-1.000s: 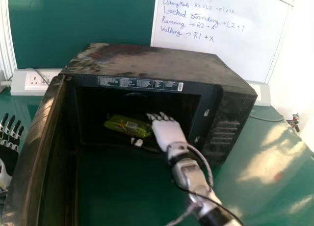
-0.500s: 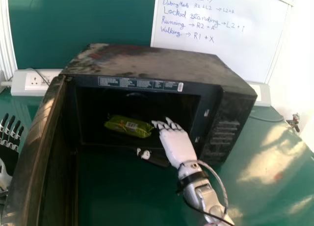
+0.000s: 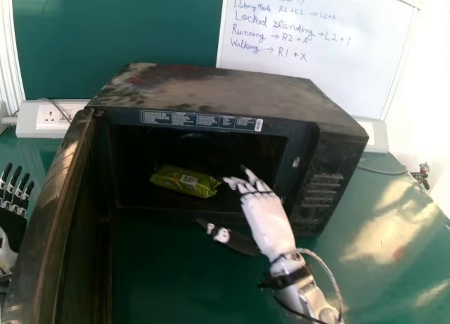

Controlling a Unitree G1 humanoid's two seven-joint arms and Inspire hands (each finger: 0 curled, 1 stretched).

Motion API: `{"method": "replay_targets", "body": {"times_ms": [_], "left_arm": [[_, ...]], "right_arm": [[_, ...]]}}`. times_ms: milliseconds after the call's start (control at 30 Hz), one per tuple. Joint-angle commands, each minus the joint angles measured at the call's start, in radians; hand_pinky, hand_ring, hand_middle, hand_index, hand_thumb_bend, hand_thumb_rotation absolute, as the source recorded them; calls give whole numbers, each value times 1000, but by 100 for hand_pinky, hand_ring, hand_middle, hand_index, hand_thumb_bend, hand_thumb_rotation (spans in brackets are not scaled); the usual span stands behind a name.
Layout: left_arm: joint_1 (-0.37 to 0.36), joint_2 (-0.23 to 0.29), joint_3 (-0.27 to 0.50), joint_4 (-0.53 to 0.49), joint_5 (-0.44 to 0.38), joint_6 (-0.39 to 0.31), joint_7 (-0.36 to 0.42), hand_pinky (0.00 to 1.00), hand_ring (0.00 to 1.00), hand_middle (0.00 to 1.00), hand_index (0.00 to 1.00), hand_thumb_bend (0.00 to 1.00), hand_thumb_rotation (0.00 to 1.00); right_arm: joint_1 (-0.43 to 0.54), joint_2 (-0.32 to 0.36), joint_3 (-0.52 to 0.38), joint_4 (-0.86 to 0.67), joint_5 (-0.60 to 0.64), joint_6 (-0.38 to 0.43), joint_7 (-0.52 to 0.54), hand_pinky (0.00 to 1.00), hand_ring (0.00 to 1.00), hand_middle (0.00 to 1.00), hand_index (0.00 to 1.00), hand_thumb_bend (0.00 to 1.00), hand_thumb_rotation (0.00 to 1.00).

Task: Put biscuit inside oven

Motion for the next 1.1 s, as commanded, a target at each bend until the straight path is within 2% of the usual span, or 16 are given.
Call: {"method": "replay_targets", "body": {"times_ms": [0, 167, 400, 667, 867, 1067], "left_arm": [[32, -39, -5, 34, -5, 1, -3, 0, 66, 76, 94, 0, 0], [26, -32, -3, 50, 1, -7, -5, 0, 65, 75, 93, 0, 0], [25, -30, -5, 51, 0, -3, -1, 0, 66, 75, 94, 0, 0], [26, -28, -4, 50, -3, 2, -5, 0, 68, 77, 94, 0, 0], [27, -27, -2, 48, -6, 5, -8, 0, 68, 77, 94, 0, 0], [24, -25, 1, 54, -7, 3, -11, 0, 67, 77, 95, 0, 0]], "right_arm": [[21, -13, -21, 45, 29, -62, -27, 83, 84, 82, 83, 91, 75], [33, -22, -47, 142, 46, -169, -81, 76, 81, 81, 82, 89, 78], [50, -23, -84, 238, 80, -281, -131, 75, 79, 79, 81, 84, 77], [49, -23, -101, 322, 60, -341, -231, 73, 76, 76, 80, 79, 78], [45, -12, -122, 385, 87, -375, -280, 71, 74, 74, 77, 83, 81], [30, 6, -151, 473, 148, -452, -272, 72, 72, 72, 77, 79, 83]]}}
